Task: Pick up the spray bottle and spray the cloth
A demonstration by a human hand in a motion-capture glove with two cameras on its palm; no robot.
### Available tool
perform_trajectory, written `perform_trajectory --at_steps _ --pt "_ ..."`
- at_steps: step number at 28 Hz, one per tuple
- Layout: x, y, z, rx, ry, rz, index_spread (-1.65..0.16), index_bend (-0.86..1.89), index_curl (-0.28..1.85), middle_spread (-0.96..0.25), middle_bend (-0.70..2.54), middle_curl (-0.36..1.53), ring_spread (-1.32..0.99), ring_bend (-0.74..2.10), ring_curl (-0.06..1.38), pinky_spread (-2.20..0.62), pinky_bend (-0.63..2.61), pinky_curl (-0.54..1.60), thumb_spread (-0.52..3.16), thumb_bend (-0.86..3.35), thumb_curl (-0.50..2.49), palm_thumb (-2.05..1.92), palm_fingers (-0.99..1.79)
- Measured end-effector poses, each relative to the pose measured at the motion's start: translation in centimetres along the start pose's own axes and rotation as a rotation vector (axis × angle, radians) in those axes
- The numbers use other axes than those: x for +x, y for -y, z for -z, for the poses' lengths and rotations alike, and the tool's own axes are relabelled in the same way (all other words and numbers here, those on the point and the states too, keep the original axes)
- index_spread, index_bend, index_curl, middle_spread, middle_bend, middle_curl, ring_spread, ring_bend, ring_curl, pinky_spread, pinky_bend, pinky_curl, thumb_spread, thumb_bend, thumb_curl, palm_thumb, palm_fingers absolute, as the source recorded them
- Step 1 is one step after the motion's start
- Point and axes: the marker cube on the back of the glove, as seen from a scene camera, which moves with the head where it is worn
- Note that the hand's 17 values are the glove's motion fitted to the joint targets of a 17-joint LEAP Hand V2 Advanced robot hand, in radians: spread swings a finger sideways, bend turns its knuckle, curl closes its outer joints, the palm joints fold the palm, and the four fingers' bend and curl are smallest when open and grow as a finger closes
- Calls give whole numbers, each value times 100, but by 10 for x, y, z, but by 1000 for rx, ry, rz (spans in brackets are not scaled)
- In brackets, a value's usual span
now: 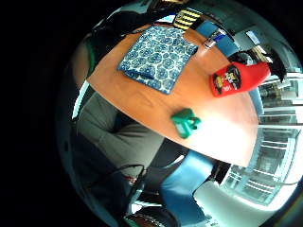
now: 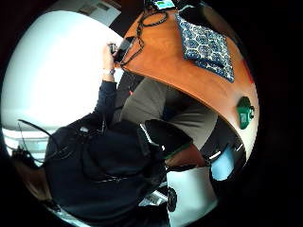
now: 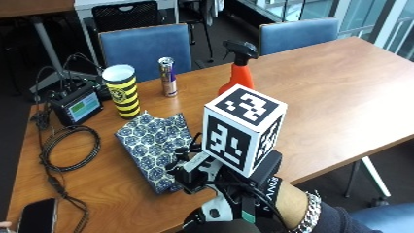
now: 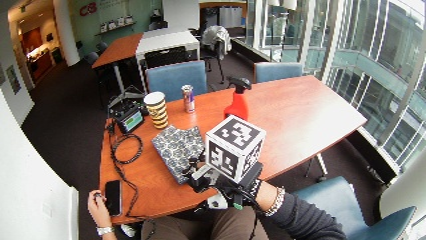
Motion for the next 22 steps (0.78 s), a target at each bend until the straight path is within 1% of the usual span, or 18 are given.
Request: perform_trajectory --at_steps 5,10,18,22 --pt "11 5 -2 17 3 -48 -41 21 26 -7 18 20 -4 29 19 20 26 21 93 10 20 45 49" --pt "29 15 -3 61 13 -137 -42 19 28 -7 17 22 -5 29 21 21 25 23 96 6 22 47 51" --pt "71 33 5 252 171 -372 -40 20 31 -7 19 25 -6 33 24 21 21 24 101 4 25 53 67" --pt "94 39 14 339 209 -482 -39 19 32 -7 19 27 -6 32 26 21 19 25 103 2 27 55 71"
